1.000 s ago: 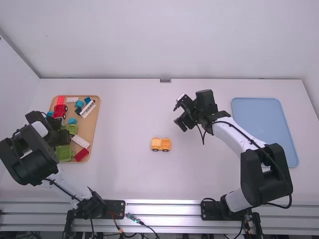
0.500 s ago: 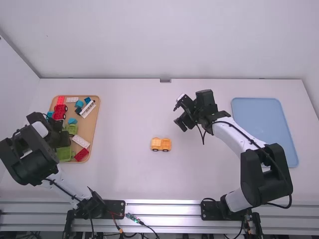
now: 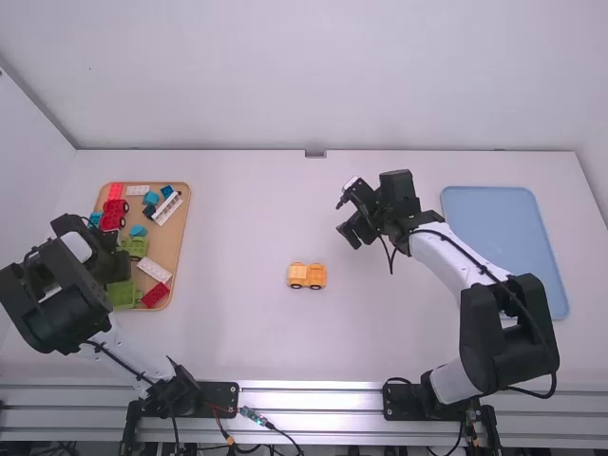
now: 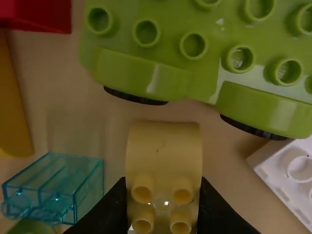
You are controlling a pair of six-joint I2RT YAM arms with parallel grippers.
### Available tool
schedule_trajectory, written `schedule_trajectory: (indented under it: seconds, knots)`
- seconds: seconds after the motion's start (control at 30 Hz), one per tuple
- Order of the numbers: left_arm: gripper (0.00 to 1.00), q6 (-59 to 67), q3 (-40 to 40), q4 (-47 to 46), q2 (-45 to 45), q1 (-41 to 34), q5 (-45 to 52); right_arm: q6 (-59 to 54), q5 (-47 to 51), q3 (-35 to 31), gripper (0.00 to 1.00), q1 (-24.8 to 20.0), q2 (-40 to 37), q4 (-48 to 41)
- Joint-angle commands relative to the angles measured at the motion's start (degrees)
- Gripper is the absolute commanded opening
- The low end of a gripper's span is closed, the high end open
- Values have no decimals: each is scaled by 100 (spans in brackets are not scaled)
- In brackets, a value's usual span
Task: Assemble lego blocks to make yellow taxi
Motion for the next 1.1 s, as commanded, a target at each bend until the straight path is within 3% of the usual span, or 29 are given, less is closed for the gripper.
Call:
schedule_trajectory:
  seconds: [0.0, 0.23, 0.4, 0.47, 0.53, 0.63, 0.87, 1.07]
  knots:
    - [30, -39, -70, -76, 10, -48, -24, 0, -24, 140, 99, 46, -78, -7]
    - [23, -46, -50, -35, 10, -48, 13, 2, -26, 140, 99, -4, -78, 7]
    - [23, -39, 164, -118, 10, -48, 455, 0, -28, 140, 99, -2, -78, 7]
    - [20, -42, 256, -214, 10, -50, 479, 2, -28, 140, 99, -2, -78, 9]
    - [5, -48, 492, -479, 10, -55, 472, 2, -26, 140, 99, -2, -78, 15]
    - [2, -216, 702, -680, 10, -103, 411, 0, -28, 140, 99, -2, -78, 15]
    - [2, -490, 1434, -1377, 8, -245, 485, 39, -28, 140, 99, -2, -85, 168]
    - [2, -380, 1547, -1593, -185, -715, 389, 50, 13, 140, 99, -24, -253, 118]
